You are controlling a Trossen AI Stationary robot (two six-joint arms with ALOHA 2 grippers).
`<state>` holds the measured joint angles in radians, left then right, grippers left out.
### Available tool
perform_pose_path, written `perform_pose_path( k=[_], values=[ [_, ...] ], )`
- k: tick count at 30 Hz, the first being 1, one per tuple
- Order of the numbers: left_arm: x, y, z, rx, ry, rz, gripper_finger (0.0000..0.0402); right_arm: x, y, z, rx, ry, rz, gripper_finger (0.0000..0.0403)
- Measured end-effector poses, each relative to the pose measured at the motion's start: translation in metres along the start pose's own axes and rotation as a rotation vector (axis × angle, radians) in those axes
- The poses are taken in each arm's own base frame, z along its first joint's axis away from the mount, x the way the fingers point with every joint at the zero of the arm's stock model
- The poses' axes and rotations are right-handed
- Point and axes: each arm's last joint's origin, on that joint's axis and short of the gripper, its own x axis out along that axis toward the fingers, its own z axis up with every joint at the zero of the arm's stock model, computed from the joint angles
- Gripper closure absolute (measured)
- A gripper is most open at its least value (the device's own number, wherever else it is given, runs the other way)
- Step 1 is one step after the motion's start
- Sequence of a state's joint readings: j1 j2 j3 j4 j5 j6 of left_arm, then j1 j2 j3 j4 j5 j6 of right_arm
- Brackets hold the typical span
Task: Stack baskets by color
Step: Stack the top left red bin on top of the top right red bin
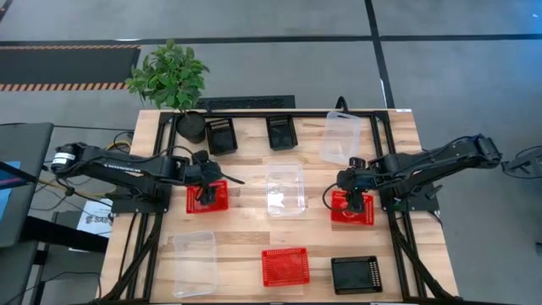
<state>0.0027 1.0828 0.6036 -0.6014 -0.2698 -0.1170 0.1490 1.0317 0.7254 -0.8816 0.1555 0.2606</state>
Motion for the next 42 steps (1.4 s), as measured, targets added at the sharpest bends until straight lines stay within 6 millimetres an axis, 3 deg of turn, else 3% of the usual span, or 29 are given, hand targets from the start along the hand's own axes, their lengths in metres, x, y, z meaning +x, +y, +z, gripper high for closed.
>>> perform_pose_path(
  k=[9,14,18,23,28,36,42],
  values=[
    [0.031,0.001,-0.004,0.027,0.174,0.025,0.0153,0.0,0.0,0.0,0.0,-0.002,0.001,0.0148],
    [0.047,0.001,-0.005,0.003,0.24,-0.069,0.0163,0.0,0.0,0.0,0.0,-0.002,0.002,0.0148],
    [0.055,0.0,-0.005,0.013,0.261,-0.1,0.02,0.0,0.0,0.0,0.0,-0.003,0.002,0.0148],
    [0.058,0.0,0.001,0.068,0.264,-0.067,0.0287,0.0,0.0,0.001,0.003,-0.004,0.001,0.0148],
    [0.051,0.001,0.014,0.121,0.25,-0.069,0.0388,0.0,0.0,0.001,0.004,-0.004,0.0,0.0148],
    [0.023,0.007,0.048,0.148,0.261,-0.069,0.0401,0.0,-0.001,0.001,0.009,-0.007,-0.002,0.0148],
    [0.001,0.009,0.086,0.116,0.106,-0.073,0.0401,-0.011,-0.002,0.006,0.017,-0.14,0.031,0.0148]
  ],
)
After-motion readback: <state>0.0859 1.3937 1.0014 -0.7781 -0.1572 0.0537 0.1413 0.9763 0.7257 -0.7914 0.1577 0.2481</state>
